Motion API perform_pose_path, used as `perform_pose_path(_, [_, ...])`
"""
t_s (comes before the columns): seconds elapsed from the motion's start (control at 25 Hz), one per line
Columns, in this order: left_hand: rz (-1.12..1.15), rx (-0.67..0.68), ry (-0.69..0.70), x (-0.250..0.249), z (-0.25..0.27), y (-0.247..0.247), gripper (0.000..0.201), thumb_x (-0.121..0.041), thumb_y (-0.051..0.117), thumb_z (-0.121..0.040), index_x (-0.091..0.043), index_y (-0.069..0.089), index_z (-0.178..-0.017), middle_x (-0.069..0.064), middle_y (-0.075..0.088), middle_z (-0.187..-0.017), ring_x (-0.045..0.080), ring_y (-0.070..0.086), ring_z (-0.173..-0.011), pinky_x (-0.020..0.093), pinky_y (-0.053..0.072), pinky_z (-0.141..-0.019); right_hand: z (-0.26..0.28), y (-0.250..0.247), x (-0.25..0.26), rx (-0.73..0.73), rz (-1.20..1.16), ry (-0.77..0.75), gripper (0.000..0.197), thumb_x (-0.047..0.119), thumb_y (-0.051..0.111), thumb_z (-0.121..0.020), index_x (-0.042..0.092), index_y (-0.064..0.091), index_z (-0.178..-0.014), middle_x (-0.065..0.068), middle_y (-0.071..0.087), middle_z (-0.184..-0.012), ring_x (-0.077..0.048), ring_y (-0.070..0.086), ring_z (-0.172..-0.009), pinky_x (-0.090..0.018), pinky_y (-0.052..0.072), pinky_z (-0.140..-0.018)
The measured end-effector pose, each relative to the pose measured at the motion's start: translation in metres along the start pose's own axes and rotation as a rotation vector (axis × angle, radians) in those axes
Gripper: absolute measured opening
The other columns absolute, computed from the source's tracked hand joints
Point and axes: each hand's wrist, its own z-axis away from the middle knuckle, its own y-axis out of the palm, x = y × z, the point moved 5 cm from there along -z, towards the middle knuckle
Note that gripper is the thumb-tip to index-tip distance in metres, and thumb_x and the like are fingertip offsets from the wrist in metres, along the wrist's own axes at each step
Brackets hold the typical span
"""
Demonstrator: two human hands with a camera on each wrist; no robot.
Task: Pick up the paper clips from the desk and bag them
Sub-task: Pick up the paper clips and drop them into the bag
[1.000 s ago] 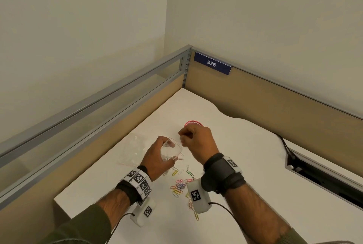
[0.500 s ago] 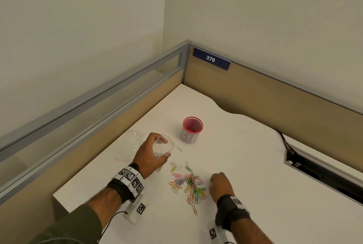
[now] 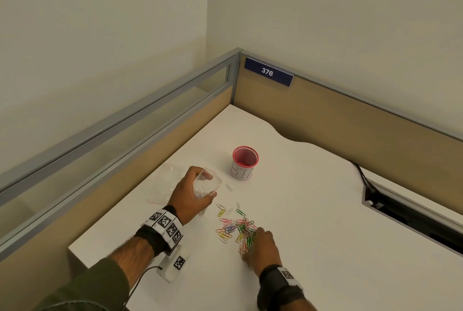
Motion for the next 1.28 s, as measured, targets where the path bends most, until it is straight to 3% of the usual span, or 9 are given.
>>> perform_pose_path(0.16, [0.007,0.010,0.003,0.000,0.000,0.001,0.048,-0.017,0.081,-0.077,-0.023,0.049,-0.112,-0.006,0.061,-0.118,0.015,0.056,-0.117,0.013,0.044,-0.086,-0.021,-0.022,0.018,-0.111,0.005,-0.097,0.030,0.024,0.059,-0.089,0.013,0.054,-0.116,-0.010,0.054,-0.121,-0.027,0.057,-0.108,-0.034,0.048,-0.093])
perform_pose_path(0.32, [0.004,0.000,0.000,0.003,-0.001,-0.002,0.049,-0.018,0.081,-0.076,-0.024,0.049,-0.112,-0.007,0.061,-0.118,0.016,0.056,-0.118,0.027,0.049,-0.094,-0.034,-0.035,0.021,-0.011,0.126,-0.206,0.066,0.035,0.075,-0.076,0.020,0.046,-0.133,-0.003,0.046,-0.130,-0.024,0.048,-0.119,-0.036,0.046,-0.098])
perform_pose_path(0.4, [0.008,0.004,0.000,0.004,-0.001,-0.001,0.049,-0.018,0.081,-0.076,-0.024,0.049,-0.112,-0.006,0.061,-0.118,0.016,0.056,-0.118,0.025,0.048,-0.094,-0.035,-0.029,0.026,0.062,0.262,-0.279,0.077,0.038,0.078,-0.071,0.025,0.041,-0.137,-0.002,0.043,-0.131,-0.025,0.041,-0.122,-0.041,0.047,-0.098])
perform_pose_path(0.52, [0.012,-0.005,0.000,0.003,0.000,-0.002,0.048,-0.017,0.081,-0.076,-0.023,0.050,-0.112,-0.006,0.062,-0.118,0.015,0.056,-0.118,0.018,0.045,-0.089,-0.038,-0.018,0.034,0.019,0.375,-0.369,0.050,0.026,0.068,-0.082,0.022,0.051,-0.128,-0.005,0.047,-0.122,-0.027,0.044,-0.116,-0.041,0.050,-0.091])
perform_pose_path(0.6, [0.016,-0.006,-0.002,0.003,0.000,-0.002,0.048,-0.018,0.080,-0.076,-0.024,0.050,-0.112,-0.007,0.061,-0.118,0.015,0.056,-0.118,0.021,0.048,-0.091,-0.039,-0.017,0.039,-0.045,0.387,-0.398,0.027,0.021,0.054,-0.091,0.017,0.058,-0.117,-0.007,0.051,-0.115,-0.027,0.049,-0.110,-0.039,0.051,-0.086])
perform_pose_path(0.8, [0.015,0.001,0.000,0.002,-0.002,-0.002,0.047,-0.018,0.080,-0.076,-0.025,0.050,-0.111,-0.007,0.061,-0.118,0.015,0.056,-0.118,0.028,0.050,-0.094,-0.045,-0.021,0.041,-0.091,0.404,-0.375,0.017,0.016,0.045,-0.095,0.009,0.059,-0.103,-0.013,0.058,-0.109,-0.028,0.058,-0.098,-0.030,0.042,-0.073])
perform_pose_path(1.0, [0.025,-0.001,-0.007,0.002,-0.002,0.000,0.047,-0.017,0.081,-0.076,-0.024,0.050,-0.111,-0.007,0.061,-0.119,0.015,0.056,-0.118,0.017,0.046,-0.089,-0.043,-0.053,0.037,-0.134,0.098,-0.280,0.016,0.011,0.056,-0.088,0.011,0.070,-0.096,-0.007,0.070,-0.102,-0.023,0.064,-0.094,-0.029,0.051,-0.083])
perform_pose_path(1.12, [0.018,0.007,-0.009,0.001,-0.003,0.002,0.047,-0.018,0.081,-0.076,-0.025,0.050,-0.111,-0.008,0.061,-0.119,0.015,0.056,-0.119,0.024,0.048,-0.094,-0.026,-0.087,0.046,-0.196,-0.186,-0.313,0.009,0.006,0.067,-0.081,0.013,0.072,-0.084,-0.004,0.072,-0.086,-0.019,0.066,-0.080,-0.031,0.055,-0.079])
perform_pose_path(1.28, [-0.004,0.023,-0.005,-0.004,-0.004,0.007,0.047,-0.019,0.081,-0.076,-0.025,0.049,-0.111,-0.008,0.060,-0.119,0.015,0.056,-0.119,0.032,0.050,-0.098,0.002,-0.137,0.082,-0.235,-0.520,-0.400,0.012,0.003,0.074,-0.078,0.010,0.073,-0.087,-0.004,0.074,-0.083,-0.017,0.070,-0.075,-0.024,0.058,-0.073])
